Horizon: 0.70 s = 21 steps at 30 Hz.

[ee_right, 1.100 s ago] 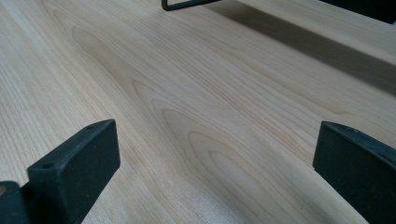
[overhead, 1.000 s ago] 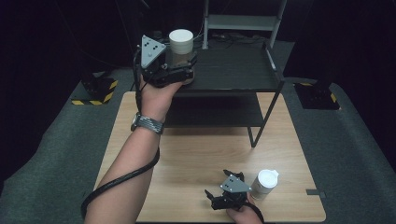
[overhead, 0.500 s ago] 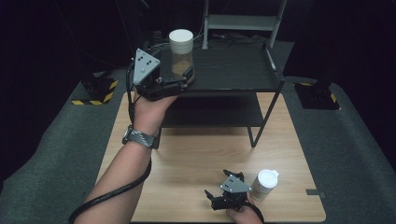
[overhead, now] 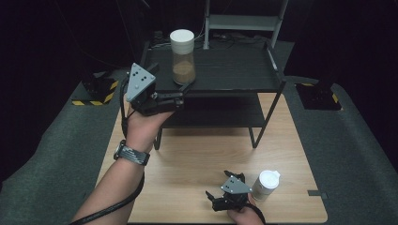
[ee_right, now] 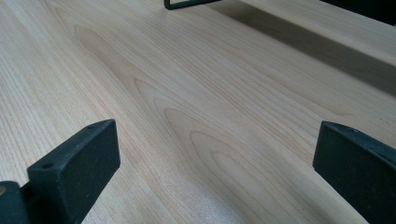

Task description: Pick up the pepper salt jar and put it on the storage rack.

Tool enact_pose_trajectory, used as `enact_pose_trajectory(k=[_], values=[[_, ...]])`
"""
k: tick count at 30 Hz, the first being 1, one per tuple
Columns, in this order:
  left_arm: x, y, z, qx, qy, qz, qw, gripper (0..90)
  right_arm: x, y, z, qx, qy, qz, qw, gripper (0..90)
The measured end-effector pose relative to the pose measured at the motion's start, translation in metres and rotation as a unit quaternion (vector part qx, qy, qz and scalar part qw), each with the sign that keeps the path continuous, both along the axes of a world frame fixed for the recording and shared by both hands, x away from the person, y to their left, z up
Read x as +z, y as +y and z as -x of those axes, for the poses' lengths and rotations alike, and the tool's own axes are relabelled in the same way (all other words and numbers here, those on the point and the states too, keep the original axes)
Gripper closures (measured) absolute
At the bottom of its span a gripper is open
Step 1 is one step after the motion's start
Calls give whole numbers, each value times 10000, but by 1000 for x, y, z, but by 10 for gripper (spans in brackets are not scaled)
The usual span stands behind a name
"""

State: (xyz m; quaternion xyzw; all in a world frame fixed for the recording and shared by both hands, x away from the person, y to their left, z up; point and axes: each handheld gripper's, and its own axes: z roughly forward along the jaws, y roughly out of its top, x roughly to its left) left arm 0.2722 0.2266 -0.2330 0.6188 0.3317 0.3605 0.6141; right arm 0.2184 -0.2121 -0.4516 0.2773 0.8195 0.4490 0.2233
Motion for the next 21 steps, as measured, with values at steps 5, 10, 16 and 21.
enact_pose_trajectory(k=[5,10,16,21], values=[[-8,5,11,-47,44,-93,9999,5,0,0,0,-4,-8,-2,10000,0],[-17,9,21,-49,86,-161,9998,5,0,0,0,0,-3,1,10000,0],[-33,11,33,5,138,-235,9996,5,0,0,1,-4,-16,10,10000,0],[-48,14,40,-20,214,-223,9995,5,0,0,1,1,-20,6,10000,0]])
